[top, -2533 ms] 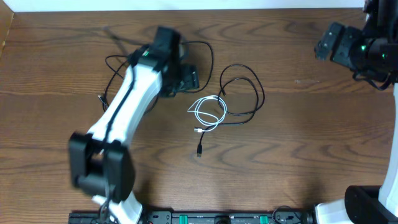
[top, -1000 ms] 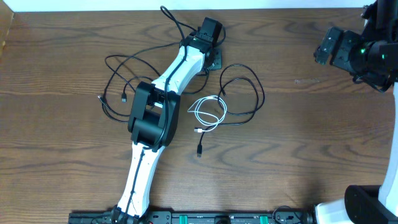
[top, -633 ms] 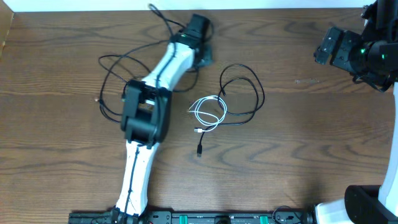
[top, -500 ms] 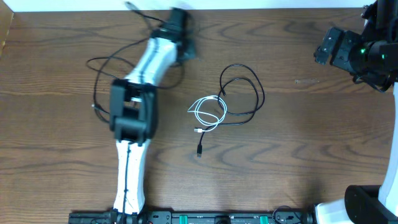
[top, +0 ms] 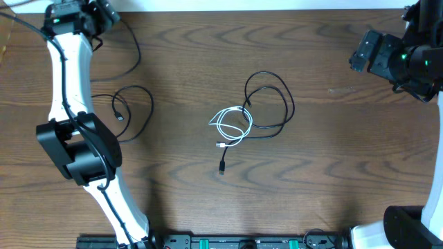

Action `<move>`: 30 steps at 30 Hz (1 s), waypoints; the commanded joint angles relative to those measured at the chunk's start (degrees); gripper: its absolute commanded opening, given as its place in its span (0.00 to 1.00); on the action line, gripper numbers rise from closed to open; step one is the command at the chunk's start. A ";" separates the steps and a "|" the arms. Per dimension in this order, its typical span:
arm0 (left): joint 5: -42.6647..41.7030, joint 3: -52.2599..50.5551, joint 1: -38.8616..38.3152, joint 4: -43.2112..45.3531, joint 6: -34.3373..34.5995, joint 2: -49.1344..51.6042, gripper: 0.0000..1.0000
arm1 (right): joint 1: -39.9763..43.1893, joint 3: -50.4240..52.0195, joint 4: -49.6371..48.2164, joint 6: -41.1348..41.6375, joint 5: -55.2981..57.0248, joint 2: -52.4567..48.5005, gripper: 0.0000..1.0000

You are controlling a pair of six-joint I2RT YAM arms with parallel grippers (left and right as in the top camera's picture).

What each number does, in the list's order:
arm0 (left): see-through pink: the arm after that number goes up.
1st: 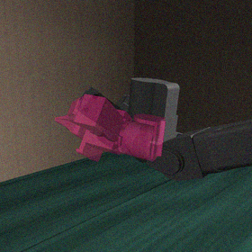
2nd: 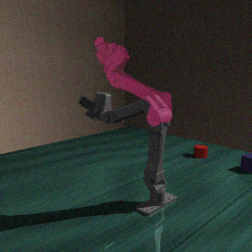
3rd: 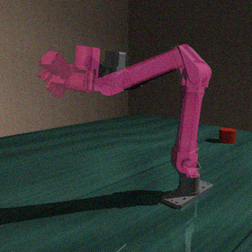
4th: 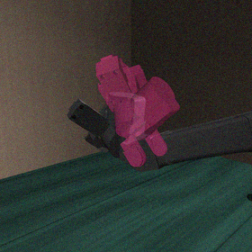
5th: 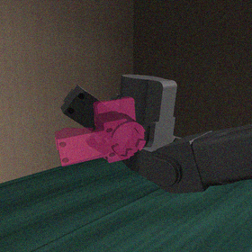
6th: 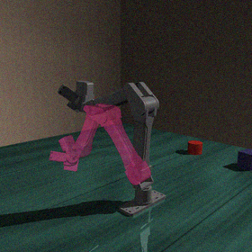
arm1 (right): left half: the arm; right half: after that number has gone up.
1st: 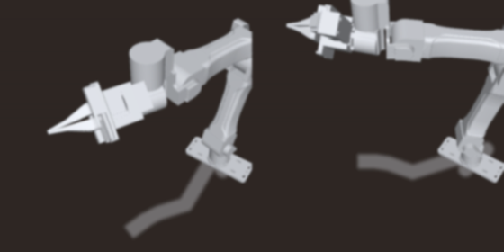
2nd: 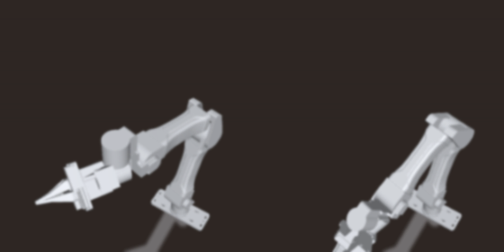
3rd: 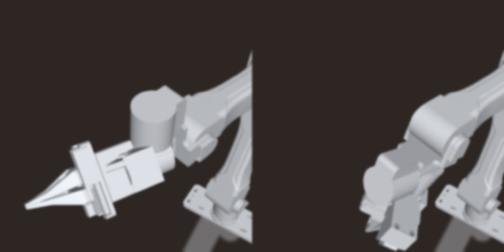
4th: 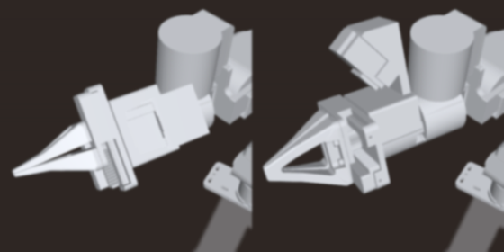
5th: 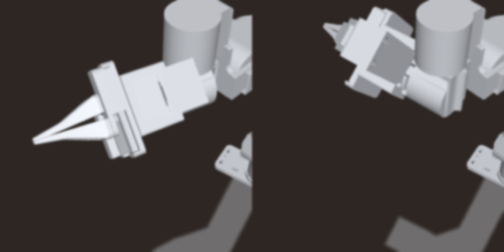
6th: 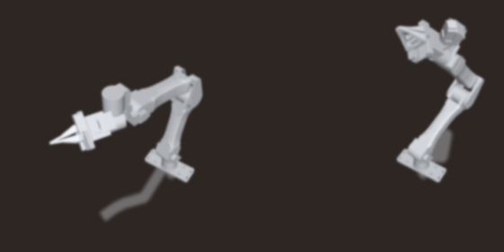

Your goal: Untangle cables

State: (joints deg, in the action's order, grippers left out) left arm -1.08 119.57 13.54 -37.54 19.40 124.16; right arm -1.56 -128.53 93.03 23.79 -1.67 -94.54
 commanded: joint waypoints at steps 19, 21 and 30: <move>0.22 -1.20 0.26 -23.06 -3.89 3.48 0.98 | 0.07 -0.02 0.04 -0.72 0.24 -0.28 0.99; 0.22 -1.20 0.33 -23.58 -3.89 1.38 0.98 | 0.07 -0.02 0.04 -0.72 0.24 -0.28 0.99; 2.01 -1.20 3.28 -28.09 15.30 -12.17 0.98 | 0.07 -0.02 0.07 -0.72 0.24 -0.28 0.99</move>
State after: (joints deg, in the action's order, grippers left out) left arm -1.23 117.64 14.39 -63.75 24.49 119.00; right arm -1.56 -128.53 93.03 23.79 -1.67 -94.56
